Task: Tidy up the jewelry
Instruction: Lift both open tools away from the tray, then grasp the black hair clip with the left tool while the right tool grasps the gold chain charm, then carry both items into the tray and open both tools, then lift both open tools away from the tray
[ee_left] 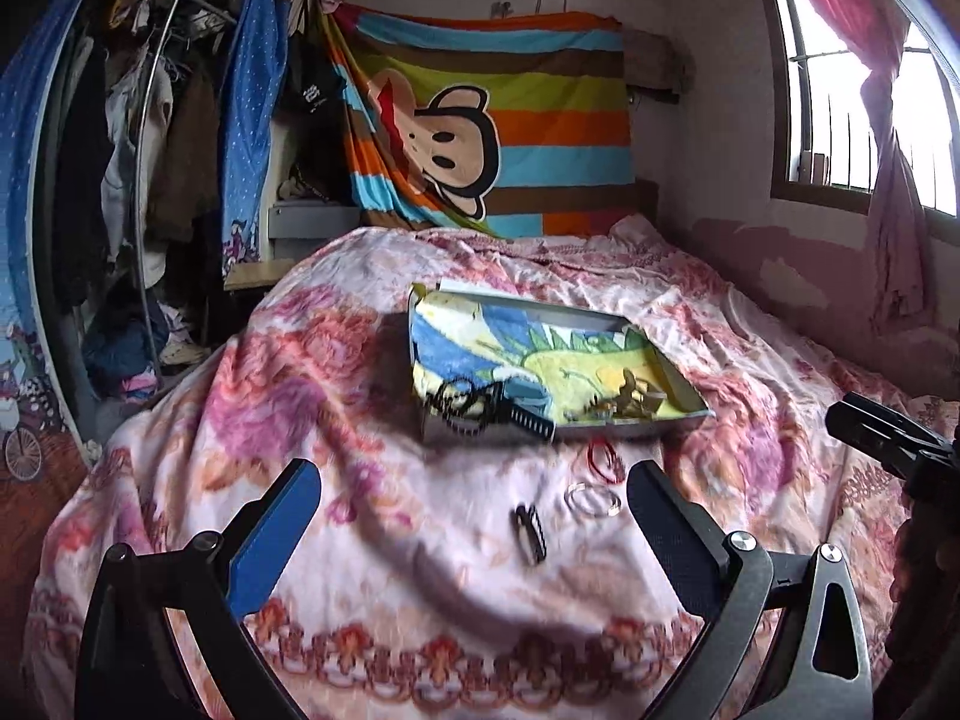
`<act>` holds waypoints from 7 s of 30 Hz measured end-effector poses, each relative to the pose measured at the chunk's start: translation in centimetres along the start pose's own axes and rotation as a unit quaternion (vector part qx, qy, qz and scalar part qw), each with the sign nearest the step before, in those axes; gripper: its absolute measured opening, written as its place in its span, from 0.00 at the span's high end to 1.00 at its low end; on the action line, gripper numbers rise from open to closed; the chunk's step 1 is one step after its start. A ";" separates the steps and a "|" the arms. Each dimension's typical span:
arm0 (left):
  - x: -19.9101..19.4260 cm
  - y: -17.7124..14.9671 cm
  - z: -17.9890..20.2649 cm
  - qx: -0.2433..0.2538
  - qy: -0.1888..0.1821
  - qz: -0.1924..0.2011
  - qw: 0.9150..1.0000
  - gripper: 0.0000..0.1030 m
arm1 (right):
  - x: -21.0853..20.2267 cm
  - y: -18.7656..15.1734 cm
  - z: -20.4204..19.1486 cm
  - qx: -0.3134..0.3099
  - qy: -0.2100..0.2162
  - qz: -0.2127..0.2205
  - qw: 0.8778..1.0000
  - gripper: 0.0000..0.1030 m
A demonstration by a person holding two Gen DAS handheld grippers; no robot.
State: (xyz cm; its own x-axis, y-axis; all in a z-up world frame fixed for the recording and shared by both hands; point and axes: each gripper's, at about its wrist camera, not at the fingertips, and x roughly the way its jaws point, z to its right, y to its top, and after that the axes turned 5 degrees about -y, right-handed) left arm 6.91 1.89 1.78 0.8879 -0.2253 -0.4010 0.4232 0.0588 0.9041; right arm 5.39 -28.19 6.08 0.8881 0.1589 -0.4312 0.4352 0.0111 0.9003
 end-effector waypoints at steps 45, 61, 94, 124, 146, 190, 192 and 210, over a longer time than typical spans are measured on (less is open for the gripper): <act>14.4 -2.3 1.4 0.050 -0.088 -0.245 0.964 0.38 | 16.9 -1.7 0.5 -0.136 0.048 -0.201 0.969 0.13; 15.6 -3.4 2.2 0.074 -0.084 -0.269 0.957 0.83 | 21.4 -3.6 -0.1 -0.116 0.073 -0.251 0.958 0.54; 12.1 -1.6 3.9 0.089 -0.140 -0.171 0.971 0.95 | 17.6 -2.2 0.8 0.007 0.111 -0.219 0.969 0.85; 20.5 5.8 6.6 0.019 -0.148 -0.110 0.983 0.95 | 17.7 6.9 7.2 0.070 0.025 -0.044 0.996 0.85; 24.7 3.9 7.4 0.044 -0.106 -0.177 0.978 0.95 | 21.9 2.2 8.6 0.070 -0.032 -0.151 0.986 0.83; 3.4 0.9 4.0 0.006 -0.054 -0.028 0.998 0.00 | 0.1 -0.2 1.7 0.002 -0.031 0.002 1.000 0.02; 2.9 0.0 4.0 0.011 -0.053 -0.041 0.998 0.00 | -0.1 -0.8 1.7 0.005 -0.035 -0.010 0.999 0.02; 3.8 -3.4 3.9 0.034 -0.029 -0.122 0.992 0.00 | 2.6 -3.6 2.3 0.008 -0.092 -0.116 0.989 0.02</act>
State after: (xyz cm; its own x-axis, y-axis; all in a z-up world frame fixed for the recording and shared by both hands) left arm 8.18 -2.97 -2.22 0.7479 -0.2797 -0.6020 0.6096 -0.0697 0.7897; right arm 6.44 -30.09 1.61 0.7754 -0.0285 -0.6308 0.6313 0.0101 0.7755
